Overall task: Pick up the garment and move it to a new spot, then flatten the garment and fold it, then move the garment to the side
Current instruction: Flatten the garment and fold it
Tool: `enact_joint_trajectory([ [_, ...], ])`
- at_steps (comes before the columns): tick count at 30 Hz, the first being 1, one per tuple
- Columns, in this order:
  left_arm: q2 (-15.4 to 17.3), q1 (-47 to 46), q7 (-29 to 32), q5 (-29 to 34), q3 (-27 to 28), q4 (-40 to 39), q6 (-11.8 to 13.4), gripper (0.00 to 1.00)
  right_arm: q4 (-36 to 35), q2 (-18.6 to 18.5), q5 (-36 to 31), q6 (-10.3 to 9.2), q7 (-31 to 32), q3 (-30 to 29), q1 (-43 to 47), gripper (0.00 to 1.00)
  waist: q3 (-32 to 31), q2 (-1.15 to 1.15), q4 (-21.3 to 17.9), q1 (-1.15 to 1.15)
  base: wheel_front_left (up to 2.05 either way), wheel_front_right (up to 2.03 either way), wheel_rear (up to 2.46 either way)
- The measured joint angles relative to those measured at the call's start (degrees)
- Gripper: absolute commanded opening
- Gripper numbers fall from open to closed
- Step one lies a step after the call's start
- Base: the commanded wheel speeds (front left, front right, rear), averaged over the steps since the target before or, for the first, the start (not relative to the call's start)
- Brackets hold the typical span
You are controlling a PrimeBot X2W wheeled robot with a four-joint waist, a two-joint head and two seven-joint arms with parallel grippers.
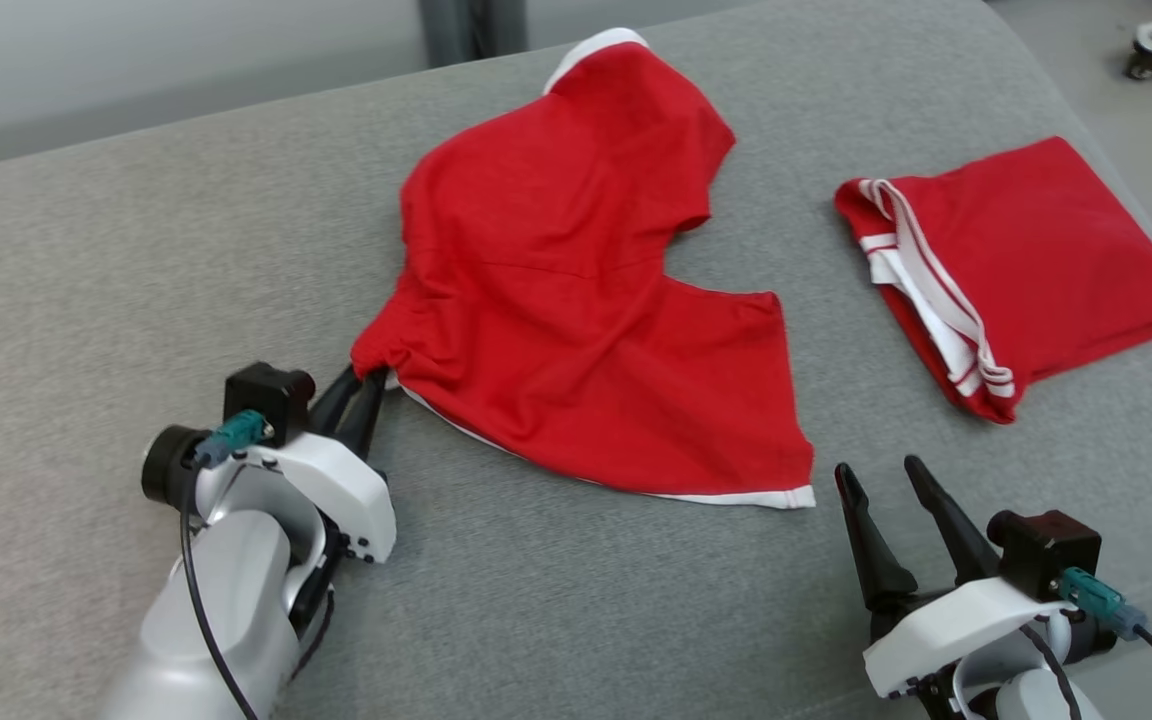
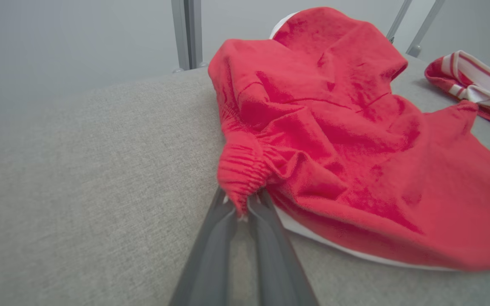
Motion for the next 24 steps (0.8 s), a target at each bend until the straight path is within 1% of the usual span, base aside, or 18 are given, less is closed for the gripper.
enact_joint_trajectory([
  [4,-0.4,2.9,0.0,0.0,-0.7,-2.9,-0.1,0.00,4.9,0.0,2.3,0.00,0.4,0.5,-0.3,1.00,-0.6,0.00,2.9,0.00,0.00,0.00,0.00],
  [9,-0.8,5.7,0.0,0.0,-2.0,-4.3,-0.1,0.00,10.8,0.0,3.3,0.00,0.4,1.6,-1.9,1.00,-1.5,0.00,5.9,0.00,0.00,0.00,0.00],
  [15,-1.2,7.4,0.0,-0.5,-2.9,-5.7,-0.1,0.00,17.1,-0.2,9.1,0.00,0.7,3.1,-4.1,1.00,-2.8,0.00,8.8,0.00,0.00,0.00,0.00],
  [16,-1.3,7.7,0.0,-0.5,-3.1,-5.8,-0.1,0.00,17.6,-0.4,9.9,-0.01,0.6,3.5,-4.3,0.51,-3.0,0.00,9.2,0.00,0.00,0.00,0.00],
  [17,-1.4,8.0,0.0,-0.6,-3.3,-5.9,-0.1,0.00,18.3,-0.5,10.5,-0.01,0.4,3.7,-4.6,0.24,-3.2,0.00,9.6,0.00,0.00,0.00,0.00],
  [18,-1.4,8.1,0.0,-0.7,-3.4,-6.0,-0.1,0.00,18.7,-0.5,10.7,-0.02,-0.1,3.9,-4.9,0.00,-3.4,0.00,9.9,0.00,0.00,0.00,0.00],
  [21,-1.2,9.0,0.0,-0.9,-3.6,-6.2,-0.2,0.00,19.7,-0.3,11.1,-0.01,-0.6,5.0,-5.2,0.00,-4.0,0.00,10.6,0.00,0.00,0.00,0.00],
  [24,-1.3,10.3,1.1,-3.6,-4.4,-7.1,-0.1,0.00,18.6,-0.2,12.0,-0.01,-1.2,7.2,-5.3,0.00,-4.8,0.00,11.3,0.00,0.00,0.00,0.00],
])
